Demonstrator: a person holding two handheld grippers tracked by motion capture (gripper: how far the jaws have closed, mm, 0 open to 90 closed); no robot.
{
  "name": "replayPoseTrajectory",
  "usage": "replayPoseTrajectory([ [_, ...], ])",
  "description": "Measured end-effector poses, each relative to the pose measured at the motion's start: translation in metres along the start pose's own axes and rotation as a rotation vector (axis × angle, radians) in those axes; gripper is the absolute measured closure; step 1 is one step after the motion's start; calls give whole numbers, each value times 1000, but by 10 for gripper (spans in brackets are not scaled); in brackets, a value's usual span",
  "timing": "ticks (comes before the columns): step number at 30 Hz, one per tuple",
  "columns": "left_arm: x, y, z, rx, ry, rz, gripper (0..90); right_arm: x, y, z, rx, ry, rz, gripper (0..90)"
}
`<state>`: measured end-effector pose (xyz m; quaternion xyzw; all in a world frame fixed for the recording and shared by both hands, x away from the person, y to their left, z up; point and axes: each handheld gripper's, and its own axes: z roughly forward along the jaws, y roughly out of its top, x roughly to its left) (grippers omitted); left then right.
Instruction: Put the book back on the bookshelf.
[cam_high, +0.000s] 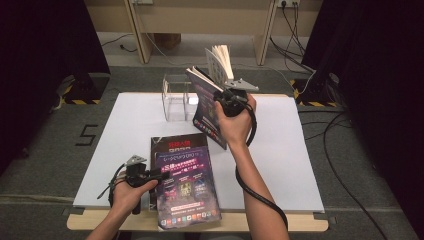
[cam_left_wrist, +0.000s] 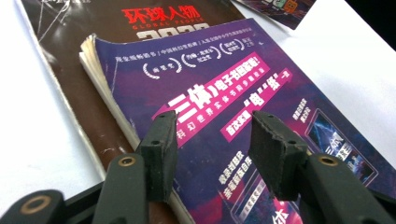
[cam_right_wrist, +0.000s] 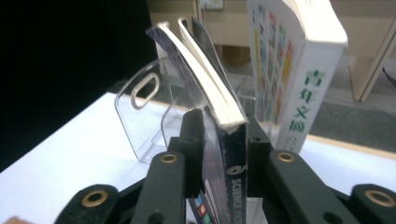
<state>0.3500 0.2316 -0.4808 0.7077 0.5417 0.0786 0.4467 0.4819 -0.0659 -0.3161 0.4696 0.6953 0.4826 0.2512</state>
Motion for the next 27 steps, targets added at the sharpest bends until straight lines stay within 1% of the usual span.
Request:
replayPoseTrajectory([
  [3,0,1,0,-5,-4,4,513,0,-1,-1,7,2,0,770],
  [5,0,0,1,-1,-2,5,512,0,1,0,21,-2,-12,775],
  [7,0,0,0,1,0,2,512,0,4,1,53,3,-21,776],
  [9,-1,0,0,-4,-7,4,512,-1,7,2,78,12,-25,785],
  [11,-1,0,1,0,-4,8,512,-1,9,3,96,20,-28,793],
  [12,0,0,1,0,-3,6,512,0,10,3,108,18,-37,800],
  [14,0,0,0,-1,1,4,512,0,11,3,119,19,-35,818],
  [16,-1,0,0,-8,-4,4,512,1,11,2,111,3,-38,834],
  [17,-1,0,0,-8,-4,4,512,1,11,2,111,3,-38,834],
  [18,0,0,0,-4,-1,9,512,1,10,0,90,-12,-32,843],
  [21,0,0,0,-4,0,4,511,1,9,-2,54,-19,1,844],
  [23,-1,0,0,-6,0,7,512,1,8,-2,47,-19,2,845],
  [25,0,0,1,-3,4,11,512,4,8,-1,29,-24,-7,845],
  [27,1,0,1,-2,6,9,512,5,7,-1,24,-23,-2,846],
])
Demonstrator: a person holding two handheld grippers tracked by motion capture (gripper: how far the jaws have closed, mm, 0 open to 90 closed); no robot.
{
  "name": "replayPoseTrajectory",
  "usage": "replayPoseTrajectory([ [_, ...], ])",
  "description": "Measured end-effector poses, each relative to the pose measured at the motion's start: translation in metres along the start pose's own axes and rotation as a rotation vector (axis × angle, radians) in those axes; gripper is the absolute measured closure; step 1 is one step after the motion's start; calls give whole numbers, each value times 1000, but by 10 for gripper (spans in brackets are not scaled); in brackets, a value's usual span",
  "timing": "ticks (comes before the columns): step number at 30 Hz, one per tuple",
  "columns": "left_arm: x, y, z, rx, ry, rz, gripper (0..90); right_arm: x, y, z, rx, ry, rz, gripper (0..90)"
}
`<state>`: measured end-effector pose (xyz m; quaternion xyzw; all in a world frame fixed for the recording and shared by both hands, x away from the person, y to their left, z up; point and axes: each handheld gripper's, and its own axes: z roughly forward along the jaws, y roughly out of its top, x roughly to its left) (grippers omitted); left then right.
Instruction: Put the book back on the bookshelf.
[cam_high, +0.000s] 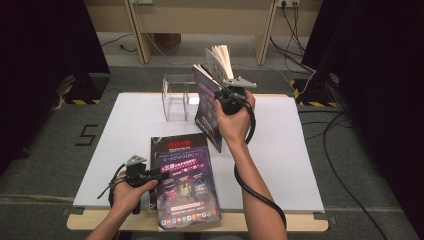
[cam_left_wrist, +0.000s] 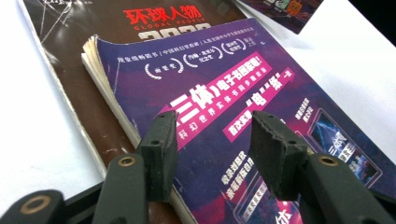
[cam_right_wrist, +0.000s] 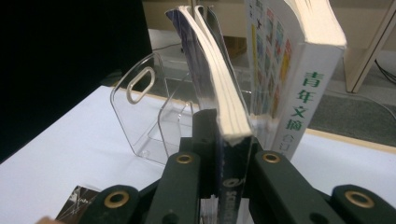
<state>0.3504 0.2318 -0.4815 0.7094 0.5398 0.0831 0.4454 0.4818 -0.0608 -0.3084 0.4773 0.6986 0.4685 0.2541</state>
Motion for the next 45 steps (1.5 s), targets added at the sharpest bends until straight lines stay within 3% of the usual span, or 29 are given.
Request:
replayPoseTrajectory([
  [7,1,0,-2,-3,-1,-6,512,11,3,2,-64,10,1,846],
  [13,1,1,-2,-8,-6,-8,512,17,9,9,-75,0,3,846],
  [32,3,2,-2,-11,-4,-6,513,20,27,26,-145,-1,32,847],
  [37,3,2,-3,-17,-5,-9,513,20,32,37,-164,-3,55,846],
  [45,6,1,-2,-12,-1,-14,514,23,29,54,-163,-25,44,845],
])
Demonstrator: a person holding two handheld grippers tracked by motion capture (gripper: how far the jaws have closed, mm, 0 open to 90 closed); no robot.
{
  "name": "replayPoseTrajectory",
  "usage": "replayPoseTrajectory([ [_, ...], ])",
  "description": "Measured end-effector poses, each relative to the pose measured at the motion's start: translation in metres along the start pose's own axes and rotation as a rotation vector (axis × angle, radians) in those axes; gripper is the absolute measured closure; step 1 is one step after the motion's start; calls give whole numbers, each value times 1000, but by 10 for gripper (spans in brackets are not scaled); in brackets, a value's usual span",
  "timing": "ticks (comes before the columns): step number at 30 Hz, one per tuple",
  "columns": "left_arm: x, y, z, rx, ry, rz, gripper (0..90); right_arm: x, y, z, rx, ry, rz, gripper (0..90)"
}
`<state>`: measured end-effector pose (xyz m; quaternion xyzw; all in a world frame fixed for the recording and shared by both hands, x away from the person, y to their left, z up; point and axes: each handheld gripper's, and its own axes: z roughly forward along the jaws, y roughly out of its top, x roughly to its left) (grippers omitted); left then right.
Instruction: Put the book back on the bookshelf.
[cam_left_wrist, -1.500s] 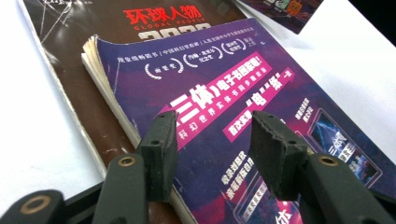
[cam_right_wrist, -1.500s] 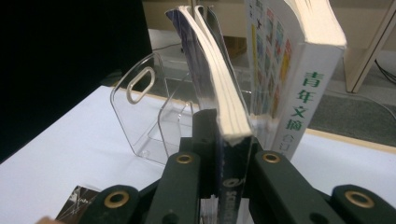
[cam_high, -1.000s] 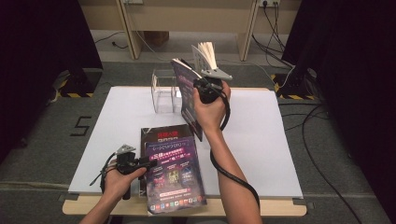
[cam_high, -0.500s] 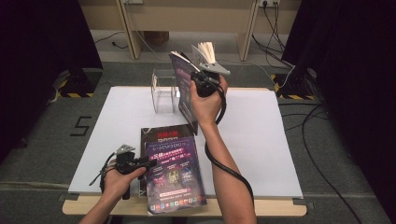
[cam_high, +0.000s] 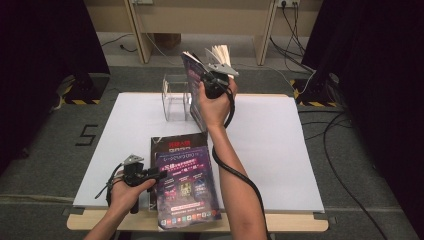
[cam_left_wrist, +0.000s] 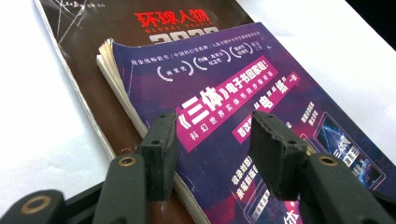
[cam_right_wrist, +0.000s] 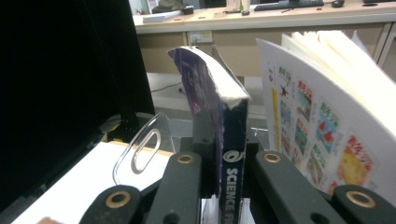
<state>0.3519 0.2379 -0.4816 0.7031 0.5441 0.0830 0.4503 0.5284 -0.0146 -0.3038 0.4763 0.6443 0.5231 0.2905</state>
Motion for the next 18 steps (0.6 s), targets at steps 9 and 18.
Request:
replayPoseTrajectory([
  [9,0,0,-1,-2,0,2,514,3,-4,0,11,-6,-14,838],
  [18,-1,1,-2,-8,-4,-2,513,2,-9,-19,70,-23,-32,781],
])
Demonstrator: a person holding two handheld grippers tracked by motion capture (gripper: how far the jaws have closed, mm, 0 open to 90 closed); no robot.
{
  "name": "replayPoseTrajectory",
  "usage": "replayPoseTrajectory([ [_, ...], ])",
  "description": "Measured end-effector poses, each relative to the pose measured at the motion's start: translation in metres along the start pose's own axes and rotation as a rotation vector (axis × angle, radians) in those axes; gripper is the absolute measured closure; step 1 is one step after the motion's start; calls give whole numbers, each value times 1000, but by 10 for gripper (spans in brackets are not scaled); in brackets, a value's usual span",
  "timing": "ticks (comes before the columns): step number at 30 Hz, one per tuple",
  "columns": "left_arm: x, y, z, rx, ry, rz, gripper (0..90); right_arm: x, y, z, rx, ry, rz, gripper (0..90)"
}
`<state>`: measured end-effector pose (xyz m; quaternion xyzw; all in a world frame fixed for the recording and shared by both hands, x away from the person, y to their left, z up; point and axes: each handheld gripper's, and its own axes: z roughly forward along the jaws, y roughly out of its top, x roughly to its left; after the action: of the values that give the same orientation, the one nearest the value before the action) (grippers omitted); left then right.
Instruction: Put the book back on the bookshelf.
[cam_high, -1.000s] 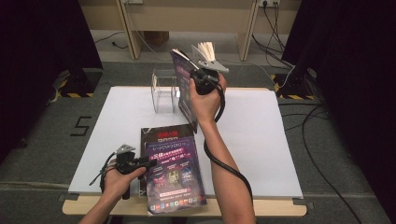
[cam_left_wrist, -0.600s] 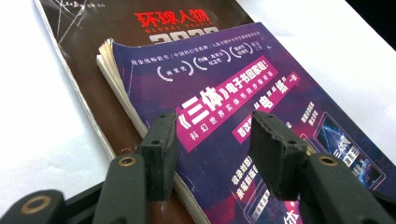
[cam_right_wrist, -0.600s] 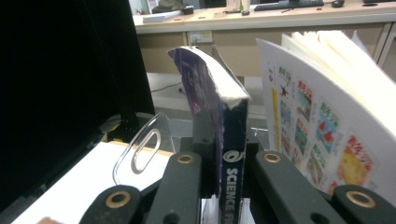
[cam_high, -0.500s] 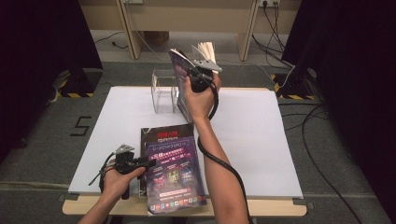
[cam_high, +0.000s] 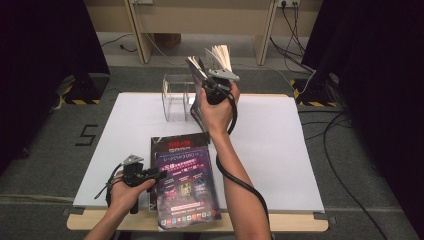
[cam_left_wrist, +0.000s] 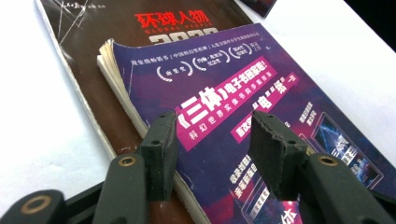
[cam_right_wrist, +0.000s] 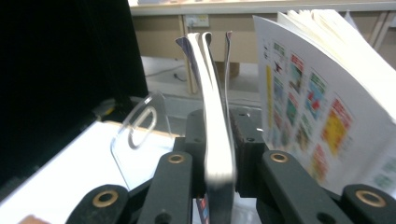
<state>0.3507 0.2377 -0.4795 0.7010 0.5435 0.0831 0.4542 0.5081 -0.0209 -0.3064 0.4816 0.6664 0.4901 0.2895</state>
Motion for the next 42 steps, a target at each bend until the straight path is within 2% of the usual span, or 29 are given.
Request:
replayPoseTrajectory([
  [3,1,-1,1,6,8,3,513,-3,-3,-3,6,3,-18,783],
  [7,0,-1,1,5,5,-5,514,-6,-1,-7,36,8,-7,769],
  [10,0,-2,2,8,2,3,514,-8,1,-9,56,3,-32,760],
  [13,-1,-1,2,7,-2,-2,514,-10,1,-10,72,-3,-21,737],
  [19,-1,-1,1,9,2,1,513,-15,2,-12,66,10,-21,729],
  [25,0,0,2,4,3,1,513,-19,7,-9,80,12,-33,708],
  [35,-1,1,3,6,4,8,513,-19,15,3,146,17,-62,699],
  [38,0,1,3,6,10,3,513,-17,18,7,183,4,-110,746],
  [39,0,1,3,6,10,3,513,-17,18,7,183,4,-110,746],
  [40,0,1,3,4,2,3,513,-17,20,8,208,7,-99,791],
  [42,0,1,3,8,2,7,513,-18,21,10,224,3,-105,822],
])
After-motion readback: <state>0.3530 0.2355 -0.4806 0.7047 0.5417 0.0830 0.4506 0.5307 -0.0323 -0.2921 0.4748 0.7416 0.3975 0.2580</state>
